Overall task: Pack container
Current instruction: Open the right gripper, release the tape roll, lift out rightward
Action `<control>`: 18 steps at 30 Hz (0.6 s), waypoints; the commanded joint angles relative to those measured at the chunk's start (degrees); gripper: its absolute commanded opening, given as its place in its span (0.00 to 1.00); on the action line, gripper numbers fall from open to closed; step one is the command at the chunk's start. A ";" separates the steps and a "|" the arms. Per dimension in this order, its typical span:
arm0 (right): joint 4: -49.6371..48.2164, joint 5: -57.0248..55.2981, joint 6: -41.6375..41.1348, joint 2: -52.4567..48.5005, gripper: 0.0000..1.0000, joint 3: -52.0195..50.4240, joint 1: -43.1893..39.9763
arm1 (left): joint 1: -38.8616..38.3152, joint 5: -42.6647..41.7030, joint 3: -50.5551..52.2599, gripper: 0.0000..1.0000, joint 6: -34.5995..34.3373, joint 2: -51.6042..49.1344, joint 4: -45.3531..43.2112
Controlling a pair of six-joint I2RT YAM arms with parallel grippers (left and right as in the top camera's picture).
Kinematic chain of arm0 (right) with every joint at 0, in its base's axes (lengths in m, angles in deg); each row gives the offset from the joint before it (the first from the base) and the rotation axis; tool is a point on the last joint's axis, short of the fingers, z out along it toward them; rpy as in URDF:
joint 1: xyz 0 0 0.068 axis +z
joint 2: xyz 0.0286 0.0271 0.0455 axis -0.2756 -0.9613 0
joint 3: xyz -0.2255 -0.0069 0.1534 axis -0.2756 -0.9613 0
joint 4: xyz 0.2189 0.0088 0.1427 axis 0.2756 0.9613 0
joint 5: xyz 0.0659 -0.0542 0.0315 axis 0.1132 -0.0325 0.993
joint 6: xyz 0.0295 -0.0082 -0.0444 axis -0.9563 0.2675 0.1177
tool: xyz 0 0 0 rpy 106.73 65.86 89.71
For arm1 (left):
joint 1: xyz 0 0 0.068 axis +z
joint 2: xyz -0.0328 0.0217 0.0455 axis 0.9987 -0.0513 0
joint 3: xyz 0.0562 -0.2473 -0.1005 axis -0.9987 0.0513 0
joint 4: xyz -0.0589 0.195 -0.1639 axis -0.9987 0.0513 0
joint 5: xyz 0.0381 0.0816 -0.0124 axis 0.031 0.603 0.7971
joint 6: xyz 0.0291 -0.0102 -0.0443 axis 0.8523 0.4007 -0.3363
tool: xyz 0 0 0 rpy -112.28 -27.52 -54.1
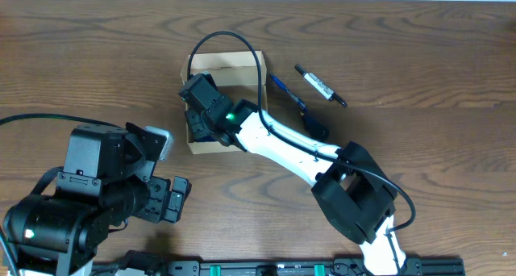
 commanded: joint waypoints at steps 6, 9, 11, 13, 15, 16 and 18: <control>0.35 -0.68 -0.22 -0.59 0.38 1.40 0.59 | 0.09 -0.35 -0.96 0.95 1.01 0.07 0.22; 2.32 -0.52 -0.20 0.50 0.38 1.64 0.59 | 0.09 -0.35 -0.96 0.95 1.01 0.07 0.22; 5.11 -0.55 0.35 1.92 0.39 2.38 0.50 | 0.09 -0.35 -0.96 0.95 1.01 0.07 0.22; 8.24 -0.57 2.32 3.69 0.39 3.45 0.26 | 0.09 -0.35 -0.96 0.95 1.01 0.07 0.22; 10.99 -0.57 3.72 5.66 0.39 4.39 -0.07 | 0.09 -0.35 -0.96 0.95 1.01 0.07 0.22; 12.41 -0.57 4.26 6.97 0.40 4.79 -0.24 | 0.09 -0.35 -0.96 0.95 1.01 0.07 0.22; 14.49 -0.55 5.49 10.29 0.40 5.01 -0.83 | 0.09 -0.35 -0.96 0.95 1.01 0.07 0.20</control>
